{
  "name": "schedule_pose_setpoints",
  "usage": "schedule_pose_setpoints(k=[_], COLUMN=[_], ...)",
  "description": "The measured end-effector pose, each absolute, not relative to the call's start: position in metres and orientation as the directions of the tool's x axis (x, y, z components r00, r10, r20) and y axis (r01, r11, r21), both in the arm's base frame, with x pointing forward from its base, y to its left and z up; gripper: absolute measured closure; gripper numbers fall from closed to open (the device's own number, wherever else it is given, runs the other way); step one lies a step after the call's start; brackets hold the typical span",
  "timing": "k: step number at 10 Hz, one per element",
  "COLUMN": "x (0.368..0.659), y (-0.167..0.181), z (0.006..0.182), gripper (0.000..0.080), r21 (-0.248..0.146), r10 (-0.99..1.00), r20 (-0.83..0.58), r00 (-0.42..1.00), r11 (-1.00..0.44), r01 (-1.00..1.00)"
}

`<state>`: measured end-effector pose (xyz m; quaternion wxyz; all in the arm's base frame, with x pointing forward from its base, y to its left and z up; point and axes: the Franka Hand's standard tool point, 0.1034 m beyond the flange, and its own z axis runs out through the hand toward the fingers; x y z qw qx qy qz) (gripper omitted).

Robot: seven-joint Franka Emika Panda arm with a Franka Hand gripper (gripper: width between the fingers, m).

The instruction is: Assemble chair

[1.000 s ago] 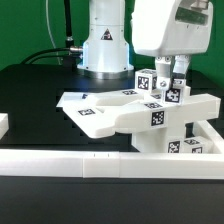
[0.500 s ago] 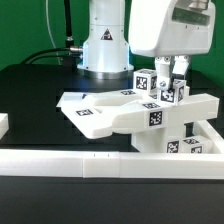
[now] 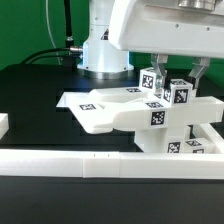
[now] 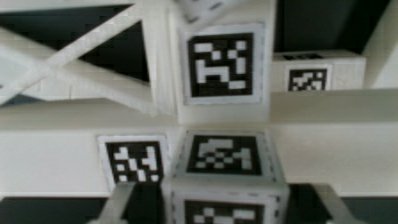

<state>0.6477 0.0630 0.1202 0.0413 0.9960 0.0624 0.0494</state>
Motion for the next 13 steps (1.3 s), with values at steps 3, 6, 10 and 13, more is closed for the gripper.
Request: schedule_pose_setpoints(k=[3, 6, 10, 13], x=[0.647, 0.645, 0.645, 0.645], y=[0.062, 0.059, 0.06, 0.054], z=[0.12, 0.12, 0.118, 0.144], gripper=[0.0518, 0.0517, 0.0168, 0.0153], r21=[0.055, 0.05, 0.048, 0.038], r10=[-0.236, -0.362, -0.362, -0.327], r20=[0.116, 0.114, 0.113, 0.11], r00=[0.965, 0.925, 0.925, 0.938], r11=[-0.968, -0.928, -0.928, -0.942], r01=[-0.244, -0.369, -0.369, -0.333])
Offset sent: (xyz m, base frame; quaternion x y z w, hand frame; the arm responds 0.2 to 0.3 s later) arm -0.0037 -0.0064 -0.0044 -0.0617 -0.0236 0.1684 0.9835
